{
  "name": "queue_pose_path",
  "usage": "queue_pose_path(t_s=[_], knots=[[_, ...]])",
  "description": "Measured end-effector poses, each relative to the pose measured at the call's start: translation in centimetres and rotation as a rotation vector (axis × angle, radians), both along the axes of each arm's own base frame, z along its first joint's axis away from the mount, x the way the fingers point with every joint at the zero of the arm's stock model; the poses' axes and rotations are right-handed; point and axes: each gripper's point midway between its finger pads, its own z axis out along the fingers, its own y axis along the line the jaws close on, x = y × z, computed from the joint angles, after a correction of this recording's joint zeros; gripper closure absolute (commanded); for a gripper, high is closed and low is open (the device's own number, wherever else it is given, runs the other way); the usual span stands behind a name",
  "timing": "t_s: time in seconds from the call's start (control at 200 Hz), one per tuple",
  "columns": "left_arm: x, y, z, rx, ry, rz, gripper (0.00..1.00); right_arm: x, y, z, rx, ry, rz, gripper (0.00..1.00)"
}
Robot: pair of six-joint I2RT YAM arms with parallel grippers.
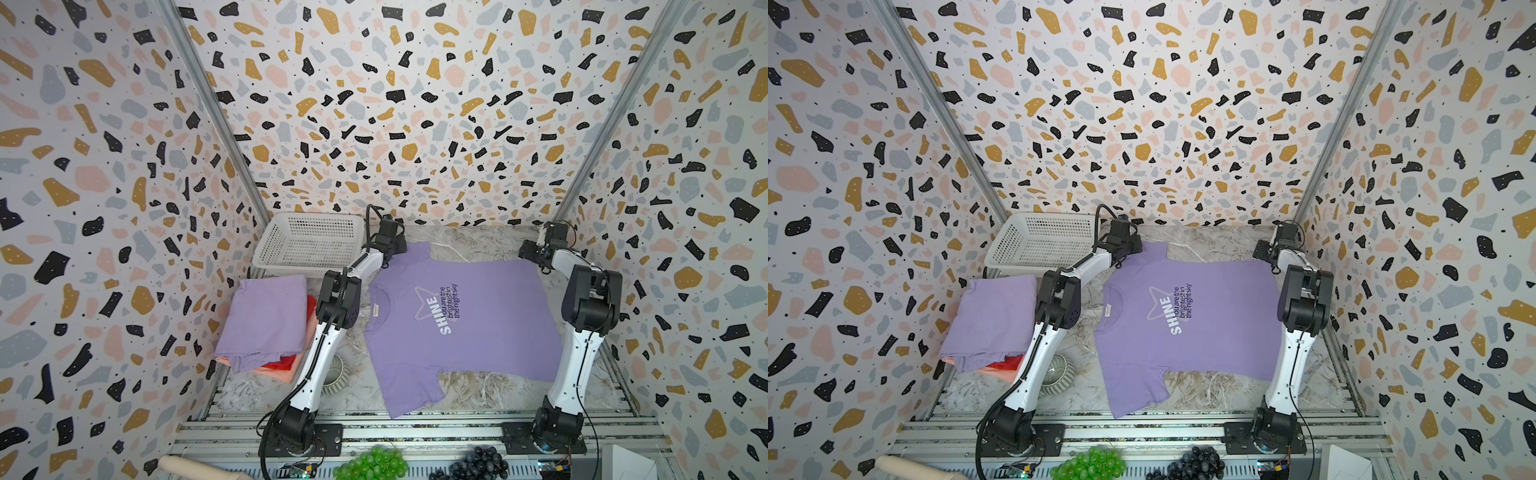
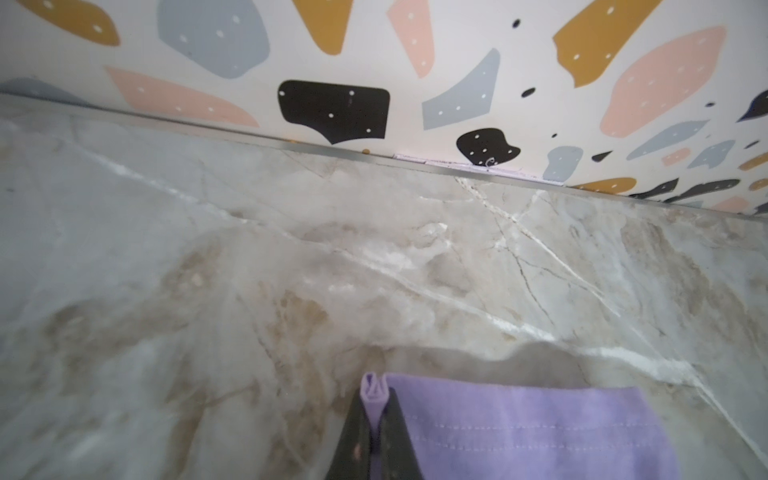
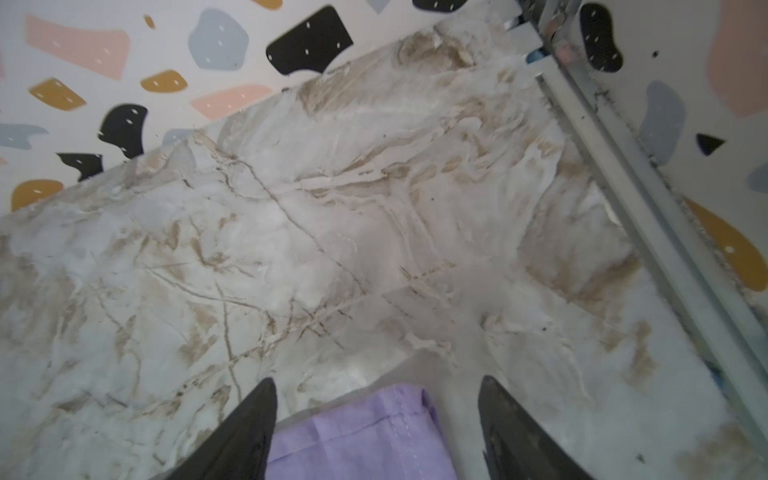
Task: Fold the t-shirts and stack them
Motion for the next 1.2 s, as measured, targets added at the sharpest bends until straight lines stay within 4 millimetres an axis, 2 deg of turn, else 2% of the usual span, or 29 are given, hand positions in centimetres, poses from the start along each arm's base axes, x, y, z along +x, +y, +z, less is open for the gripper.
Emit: queue_pose_path(t_s=[0.115,0.225,0.431,0.536,0.776,0.891,1.026,1.096,1.201], knots=[[0.0,0.0,0.0,-0.009,-0.005,0.007,1.0,0.2,0.0,-1.6,-0.005,0.034,0.016,0.3],[-0.5,0.3,0.1,-0.004,0.005,0.01,1.0,1.0,-0.4,-1.4,-0.003,0.029,-0.005,0.33],[-0.7,0.6,1.2,0.001,0.004,0.019,1.0,0.6,-0.9,-1.9,-0.027,0.067,-0.051,0.44],[-0.6,0.6,2.3,-0.008,-0.009,0.023,1.0,0.4,-0.9,-2.1,-0.042,0.075,-0.058,0.57],[-0.6,0.3,3.3,-0.026,-0.016,0.02,1.0,-0.1,0.4,-2.2,-0.024,0.085,-0.033,0.99],[-0.8,0.1,3.9,-0.031,-0.016,0.002,1.0,0.0,0.6,-1.8,-0.009,0.089,-0.026,1.0],[-1.2,-0.1,6.7,-0.037,-0.043,-0.026,1.0,0.6,0.8,-0.6,0.0,0.06,-0.014,1.0],[-1.6,0.0,9.2,-0.039,-0.074,-0.039,1.0,0.7,0.9,0.4,0.002,0.042,-0.008,1.0],[-2.4,0.2,13.6,-0.034,-0.133,-0.062,1.0,0.7,0.9,3.0,0.003,-0.013,0.005,1.0]])
